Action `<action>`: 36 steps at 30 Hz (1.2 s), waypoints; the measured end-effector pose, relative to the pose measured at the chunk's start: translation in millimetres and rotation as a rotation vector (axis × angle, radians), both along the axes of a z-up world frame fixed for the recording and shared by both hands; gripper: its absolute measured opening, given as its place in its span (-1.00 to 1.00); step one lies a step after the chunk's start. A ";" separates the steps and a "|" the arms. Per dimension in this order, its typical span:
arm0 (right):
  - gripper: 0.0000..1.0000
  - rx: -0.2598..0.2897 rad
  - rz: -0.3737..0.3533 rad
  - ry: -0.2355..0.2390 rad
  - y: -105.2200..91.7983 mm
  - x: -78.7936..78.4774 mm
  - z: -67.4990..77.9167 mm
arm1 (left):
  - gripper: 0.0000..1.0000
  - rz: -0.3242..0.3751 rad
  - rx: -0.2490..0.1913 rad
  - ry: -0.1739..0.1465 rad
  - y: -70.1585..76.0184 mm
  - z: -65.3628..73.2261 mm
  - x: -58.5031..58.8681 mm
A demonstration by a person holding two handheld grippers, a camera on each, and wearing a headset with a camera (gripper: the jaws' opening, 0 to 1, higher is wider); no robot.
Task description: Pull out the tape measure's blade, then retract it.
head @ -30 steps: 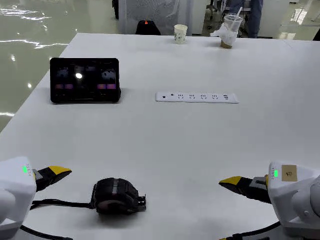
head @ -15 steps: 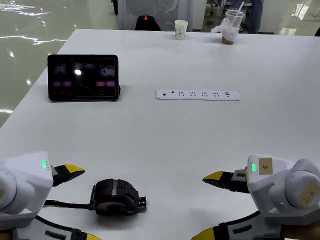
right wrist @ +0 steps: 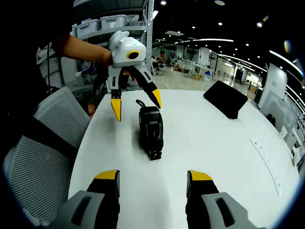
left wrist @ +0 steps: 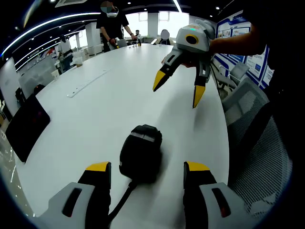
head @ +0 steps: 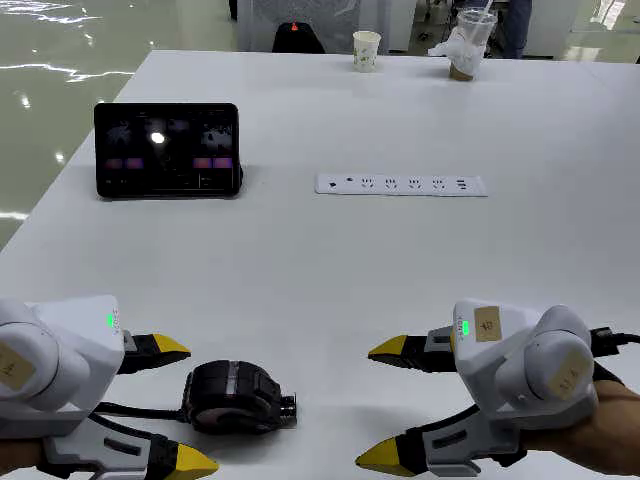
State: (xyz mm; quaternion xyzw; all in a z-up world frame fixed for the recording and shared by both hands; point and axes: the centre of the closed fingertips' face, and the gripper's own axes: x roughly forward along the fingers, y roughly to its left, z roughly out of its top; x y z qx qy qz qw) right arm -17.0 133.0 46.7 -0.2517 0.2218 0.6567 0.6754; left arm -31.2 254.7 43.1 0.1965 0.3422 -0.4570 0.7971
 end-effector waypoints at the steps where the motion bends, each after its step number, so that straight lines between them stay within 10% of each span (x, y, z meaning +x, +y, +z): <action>1: 0.05 0.001 0.006 -0.002 1.7 0.4 -0.8 | 0.08 -0.005 0.001 0.003 -0.1 -1.2 0.4; 36: -0.62 -0.061 0.252 -0.024 63.5 4.0 -49.2 | -0.46 -0.185 0.068 0.026 -2.6 -24.8 16.3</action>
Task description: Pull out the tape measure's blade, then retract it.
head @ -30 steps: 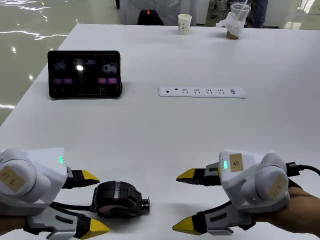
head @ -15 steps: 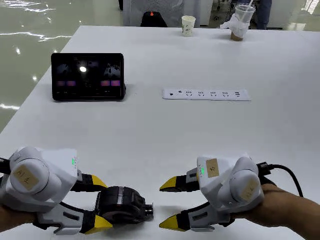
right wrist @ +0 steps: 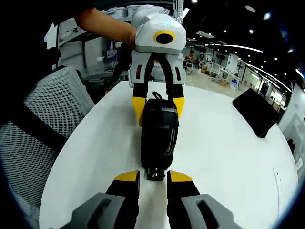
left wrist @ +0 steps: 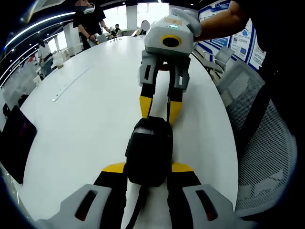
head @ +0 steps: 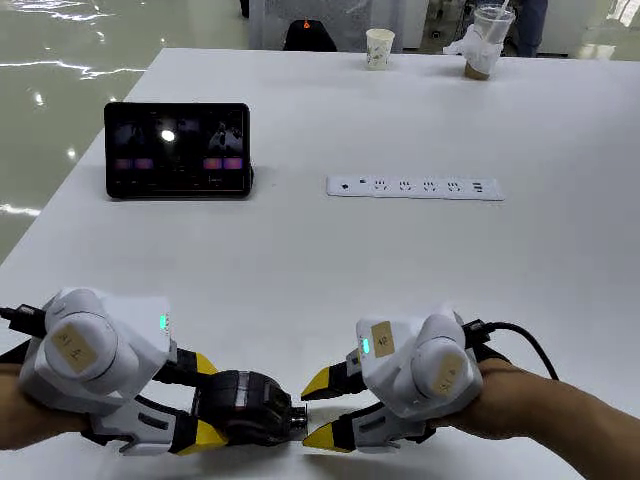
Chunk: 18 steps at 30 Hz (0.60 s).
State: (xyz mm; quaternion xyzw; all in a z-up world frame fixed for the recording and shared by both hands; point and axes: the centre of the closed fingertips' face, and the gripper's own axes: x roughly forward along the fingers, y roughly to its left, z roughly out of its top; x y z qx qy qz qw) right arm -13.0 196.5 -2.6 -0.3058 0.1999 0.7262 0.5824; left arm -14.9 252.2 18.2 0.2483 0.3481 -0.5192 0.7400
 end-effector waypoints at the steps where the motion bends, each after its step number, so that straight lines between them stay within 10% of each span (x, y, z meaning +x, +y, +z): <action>1: -0.63 -0.001 0.001 0.002 1.0 0.3 -1.0 | -0.47 -0.008 0.000 -0.001 -0.2 0.0 -0.1; 18: -0.77 -0.033 -0.027 0.051 5.5 0.5 -8.7 | -0.49 -0.034 -0.008 0.010 0.1 -0.1 -0.2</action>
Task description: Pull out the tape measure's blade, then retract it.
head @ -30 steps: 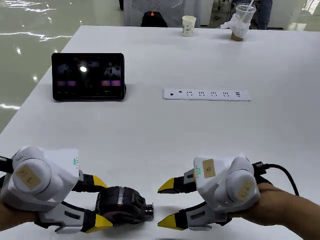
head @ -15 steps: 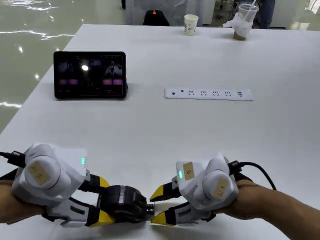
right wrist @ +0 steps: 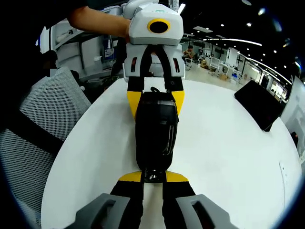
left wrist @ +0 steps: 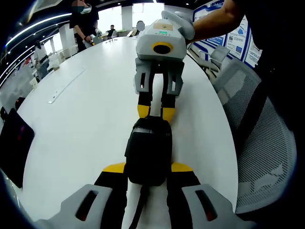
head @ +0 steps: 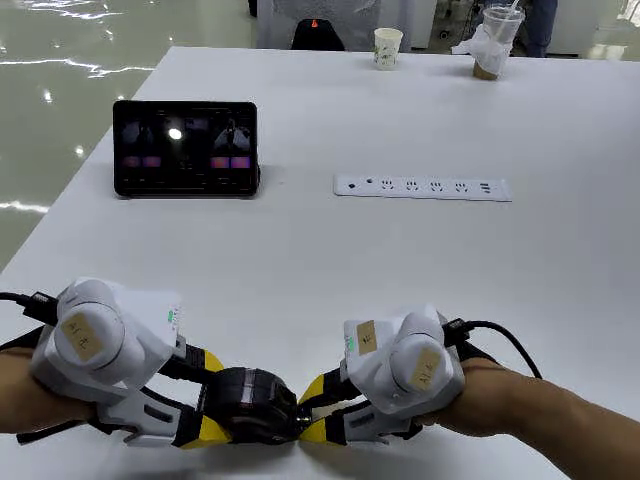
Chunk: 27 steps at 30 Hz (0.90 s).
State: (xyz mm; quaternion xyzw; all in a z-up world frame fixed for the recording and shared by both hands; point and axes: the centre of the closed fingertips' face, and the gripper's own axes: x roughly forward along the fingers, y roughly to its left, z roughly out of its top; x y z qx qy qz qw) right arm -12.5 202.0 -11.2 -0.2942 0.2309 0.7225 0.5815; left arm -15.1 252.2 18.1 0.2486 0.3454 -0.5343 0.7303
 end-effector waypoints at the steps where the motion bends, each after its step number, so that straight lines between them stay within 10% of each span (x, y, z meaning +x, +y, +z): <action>1: -0.78 -0.001 0.001 -0.002 -0.1 -0.1 -0.1 | -0.49 0.001 -0.001 0.001 -0.2 0.0 -0.1; 27: -0.81 -0.025 0.011 -0.020 -11.3 0.2 -1.1 | -0.49 0.016 0.006 0.015 -0.7 0.5 -1.7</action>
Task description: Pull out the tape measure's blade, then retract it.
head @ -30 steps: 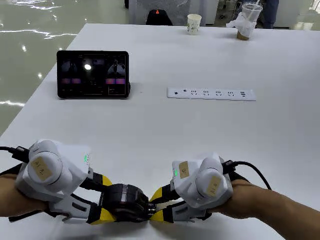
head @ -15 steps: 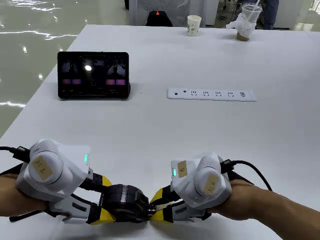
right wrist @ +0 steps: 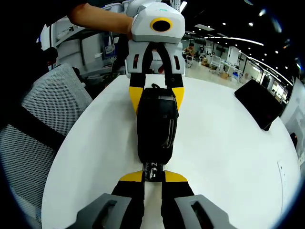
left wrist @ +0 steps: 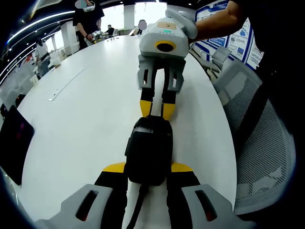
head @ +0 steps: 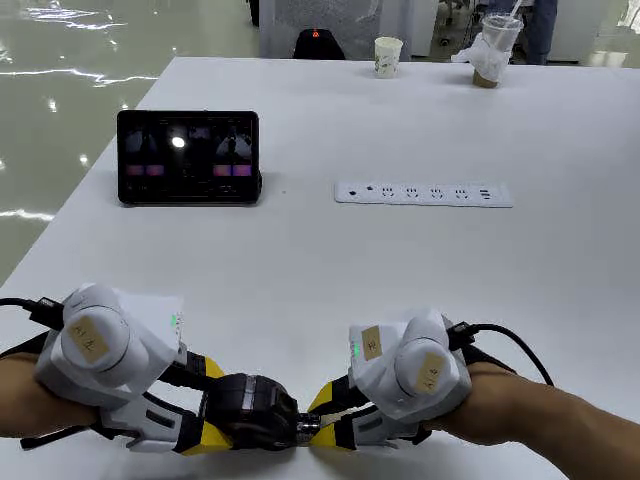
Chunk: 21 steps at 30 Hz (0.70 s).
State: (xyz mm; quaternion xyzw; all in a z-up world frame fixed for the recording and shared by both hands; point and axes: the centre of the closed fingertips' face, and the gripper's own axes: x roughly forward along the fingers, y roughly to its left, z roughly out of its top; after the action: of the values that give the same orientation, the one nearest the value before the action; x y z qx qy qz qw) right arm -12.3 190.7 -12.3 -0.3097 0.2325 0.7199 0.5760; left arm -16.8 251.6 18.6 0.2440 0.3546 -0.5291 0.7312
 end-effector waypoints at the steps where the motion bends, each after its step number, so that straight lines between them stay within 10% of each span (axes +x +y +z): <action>1: -0.81 -0.001 0.000 0.000 -1.2 0.1 0.0 | -0.49 0.000 -0.001 0.000 -0.1 0.0 -0.1; 21: -0.82 -0.021 -0.008 -0.004 -27.6 4.4 0.9 | -0.49 0.002 0.002 0.002 0.3 -0.6 0.8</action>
State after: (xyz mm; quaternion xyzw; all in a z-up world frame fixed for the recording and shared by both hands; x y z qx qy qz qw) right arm -7.9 163.1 -11.4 -0.3161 0.2401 0.7147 0.5759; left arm -16.0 251.8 18.1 0.2436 0.3561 -0.5285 0.7311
